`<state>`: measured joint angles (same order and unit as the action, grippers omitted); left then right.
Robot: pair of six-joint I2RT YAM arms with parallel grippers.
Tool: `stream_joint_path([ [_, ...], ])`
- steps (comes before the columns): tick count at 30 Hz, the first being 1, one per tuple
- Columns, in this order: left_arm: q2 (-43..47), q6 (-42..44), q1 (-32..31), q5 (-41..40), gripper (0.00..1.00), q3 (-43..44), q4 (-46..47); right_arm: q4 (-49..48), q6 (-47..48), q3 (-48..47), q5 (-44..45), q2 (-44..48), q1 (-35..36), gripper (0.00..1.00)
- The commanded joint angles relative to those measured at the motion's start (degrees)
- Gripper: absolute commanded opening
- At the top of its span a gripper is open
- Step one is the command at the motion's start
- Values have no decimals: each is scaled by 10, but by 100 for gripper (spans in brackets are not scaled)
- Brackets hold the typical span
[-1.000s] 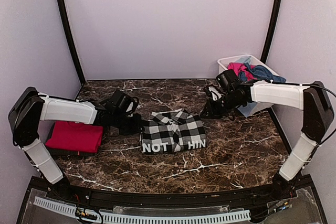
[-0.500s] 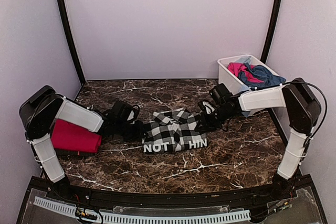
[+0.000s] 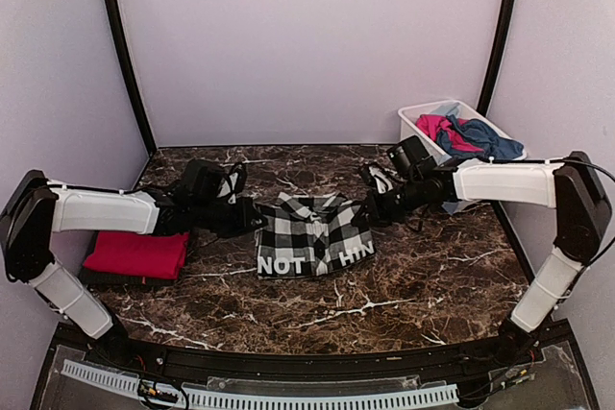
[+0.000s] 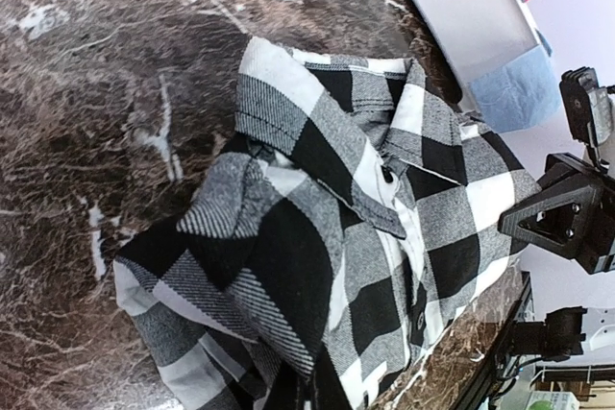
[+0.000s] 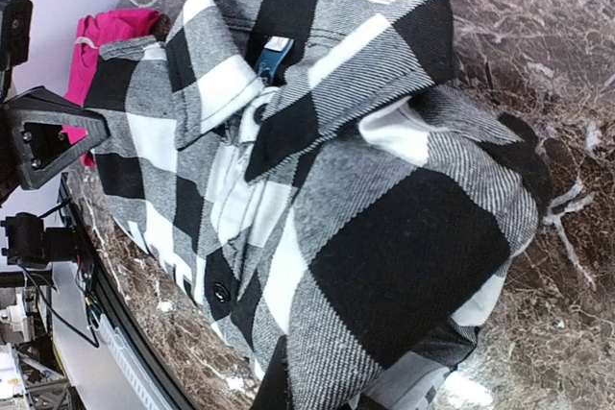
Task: Fold and stack the mixed laundry pile
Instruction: Adjust the square-folded shirt at the center of the board.
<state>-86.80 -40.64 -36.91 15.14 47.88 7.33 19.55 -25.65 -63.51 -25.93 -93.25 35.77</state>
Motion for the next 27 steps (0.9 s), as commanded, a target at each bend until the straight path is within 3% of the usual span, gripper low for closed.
stream_joint_path([
  [1,-32,-14,9,-27,0,-11,-53,-24,-1,11,8,-69,0,0],
  [6,-95,-16,17,-44,0,-18,-45,-33,-8,16,31,-128,-1,0],
  [10,-113,-23,18,-51,8,-24,-44,-38,-5,25,38,-151,-1,0],
  [17,-23,-47,18,-67,56,-45,-94,-51,-12,55,27,-152,1,0],
  [20,11,-58,19,-62,66,-61,-92,-14,-4,46,62,-121,1,19],
  [23,36,-63,18,-62,68,-73,-88,22,20,26,121,-53,2,42],
  [27,51,-70,27,-51,74,-69,-107,26,81,7,176,33,33,57],
])
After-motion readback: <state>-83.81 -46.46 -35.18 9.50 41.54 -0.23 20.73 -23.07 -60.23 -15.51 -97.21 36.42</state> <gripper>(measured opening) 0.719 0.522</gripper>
